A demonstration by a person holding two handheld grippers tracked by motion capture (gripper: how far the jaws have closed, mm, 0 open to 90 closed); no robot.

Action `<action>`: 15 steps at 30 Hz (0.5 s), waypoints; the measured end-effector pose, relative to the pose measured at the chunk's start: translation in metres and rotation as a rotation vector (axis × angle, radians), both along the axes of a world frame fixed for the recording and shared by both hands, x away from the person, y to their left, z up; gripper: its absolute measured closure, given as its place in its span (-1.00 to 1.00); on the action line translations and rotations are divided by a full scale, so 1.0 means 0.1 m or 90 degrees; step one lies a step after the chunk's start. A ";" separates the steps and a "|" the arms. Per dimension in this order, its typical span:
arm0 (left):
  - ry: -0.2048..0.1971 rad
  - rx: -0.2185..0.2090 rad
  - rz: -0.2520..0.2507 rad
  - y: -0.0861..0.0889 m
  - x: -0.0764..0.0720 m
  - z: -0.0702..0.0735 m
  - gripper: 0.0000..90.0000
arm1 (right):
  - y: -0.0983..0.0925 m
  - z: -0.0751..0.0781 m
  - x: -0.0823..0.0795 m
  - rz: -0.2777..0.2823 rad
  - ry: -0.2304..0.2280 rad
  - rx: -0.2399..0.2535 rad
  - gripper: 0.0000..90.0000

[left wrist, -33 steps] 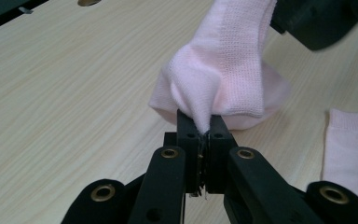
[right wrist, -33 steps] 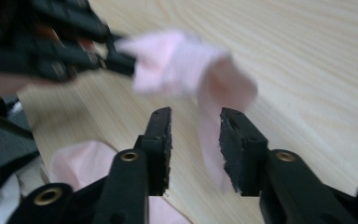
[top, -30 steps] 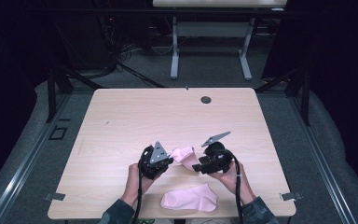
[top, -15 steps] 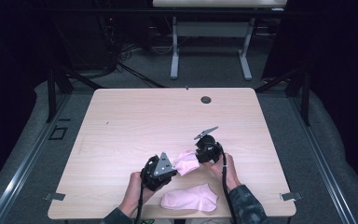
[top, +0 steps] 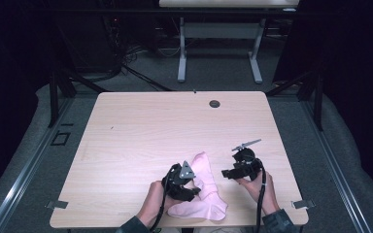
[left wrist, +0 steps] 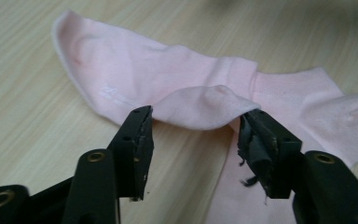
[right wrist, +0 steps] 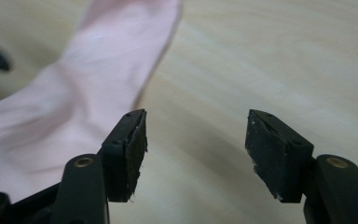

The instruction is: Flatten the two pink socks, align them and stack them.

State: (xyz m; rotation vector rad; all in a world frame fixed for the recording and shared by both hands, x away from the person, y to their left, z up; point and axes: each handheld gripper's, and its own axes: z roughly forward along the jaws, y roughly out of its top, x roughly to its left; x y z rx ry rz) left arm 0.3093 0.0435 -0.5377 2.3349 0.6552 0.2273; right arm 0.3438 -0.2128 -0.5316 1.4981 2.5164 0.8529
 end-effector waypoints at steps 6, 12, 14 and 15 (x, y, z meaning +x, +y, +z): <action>-0.002 -0.004 0.050 0.14 0.40 0.21 -0.16 | 0.25 -0.08 -0.22 0.044 0.020 0.012 0.04; 0.006 0.034 0.062 -0.09 0.77 0.15 -0.04 | 0.42 -0.19 -0.27 0.058 0.030 0.007 0.17; 0.017 0.044 0.064 -0.18 0.88 0.08 0.01 | 0.47 -0.22 -0.27 0.064 0.035 -0.011 0.20; 0.018 0.053 0.070 -0.23 0.93 0.04 0.05 | 0.49 -0.23 -0.27 0.065 0.033 -0.011 0.23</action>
